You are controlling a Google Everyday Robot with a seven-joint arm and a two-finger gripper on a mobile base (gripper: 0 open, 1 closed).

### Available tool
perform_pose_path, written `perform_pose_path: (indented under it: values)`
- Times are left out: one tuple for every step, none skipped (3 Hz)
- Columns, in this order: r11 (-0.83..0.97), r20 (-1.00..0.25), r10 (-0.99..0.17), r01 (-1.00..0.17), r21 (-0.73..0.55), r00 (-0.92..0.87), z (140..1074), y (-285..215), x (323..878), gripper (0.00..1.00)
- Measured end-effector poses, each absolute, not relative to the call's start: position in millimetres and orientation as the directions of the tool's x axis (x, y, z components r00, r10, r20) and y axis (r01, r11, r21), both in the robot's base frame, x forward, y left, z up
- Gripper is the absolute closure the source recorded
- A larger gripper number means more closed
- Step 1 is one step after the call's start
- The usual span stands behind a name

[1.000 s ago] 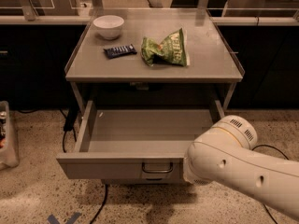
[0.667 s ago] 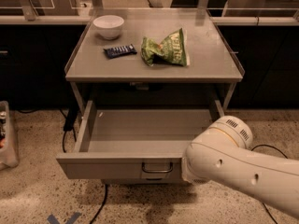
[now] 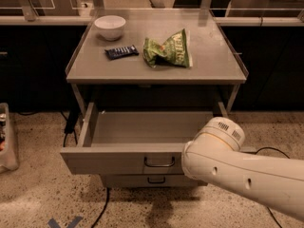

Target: Close top drawer

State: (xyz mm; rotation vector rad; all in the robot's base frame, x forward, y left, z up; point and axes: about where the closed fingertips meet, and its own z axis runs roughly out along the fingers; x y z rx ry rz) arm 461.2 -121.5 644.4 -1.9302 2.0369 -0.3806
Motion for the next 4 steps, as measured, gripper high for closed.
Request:
perform_pose_path:
  values:
    - [0.061,-0.051,-0.998,-0.909,-0.412,-0.043,653.6,-120.8,457.3,1.0]
    - [0.012,-0.01,-1.0,-0.837,-0.546,-0.008,686.5,-121.6,480.7,1.0]
    - [-0.082,0.06,-0.997,-0.765,-0.638,0.057,713.0,-116.0,515.1,1.0]
    - [-0.083,0.072,-0.996,-0.765,-0.639,0.049,717.8,-116.7,509.9,1.0]
